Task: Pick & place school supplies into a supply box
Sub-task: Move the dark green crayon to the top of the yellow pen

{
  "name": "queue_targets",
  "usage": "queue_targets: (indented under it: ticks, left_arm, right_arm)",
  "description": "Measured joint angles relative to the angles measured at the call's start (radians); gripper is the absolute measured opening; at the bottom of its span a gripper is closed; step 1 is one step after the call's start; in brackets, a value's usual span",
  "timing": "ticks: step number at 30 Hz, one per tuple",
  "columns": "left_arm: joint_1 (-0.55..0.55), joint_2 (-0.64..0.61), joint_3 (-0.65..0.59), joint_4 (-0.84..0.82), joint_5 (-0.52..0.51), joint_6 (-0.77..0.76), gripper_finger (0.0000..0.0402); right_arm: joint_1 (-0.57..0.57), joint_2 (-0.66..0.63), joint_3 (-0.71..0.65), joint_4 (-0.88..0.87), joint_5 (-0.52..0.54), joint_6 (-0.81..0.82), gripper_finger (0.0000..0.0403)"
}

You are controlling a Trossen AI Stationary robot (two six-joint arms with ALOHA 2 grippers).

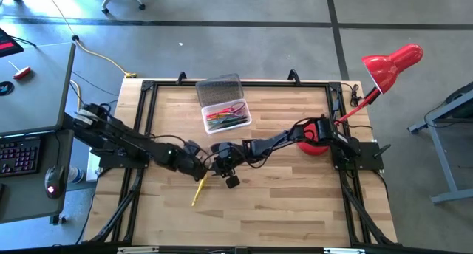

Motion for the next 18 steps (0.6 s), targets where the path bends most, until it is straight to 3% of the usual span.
queue_targets:
  ticks: [5,12,18]
  left_arm:
    - [-0.002,0.052,0.0,0.032,-0.028,-0.02,0.0083]
    - [-0.003,0.069,0.0,0.032,-0.059,0.003,0.0149]
    - [-0.003,0.121,-0.001,0.039,-0.241,-0.043,0.0174]
  right_arm:
    - [0.0,0.0,0.0,-0.003,0.0,-0.002,0.0094]
    - [0.0,0.0,0.0,-0.003,0.0,-0.003,0.0094]
    - [0.0,0.0,0.0,-0.002,0.0,-0.002,0.0094]
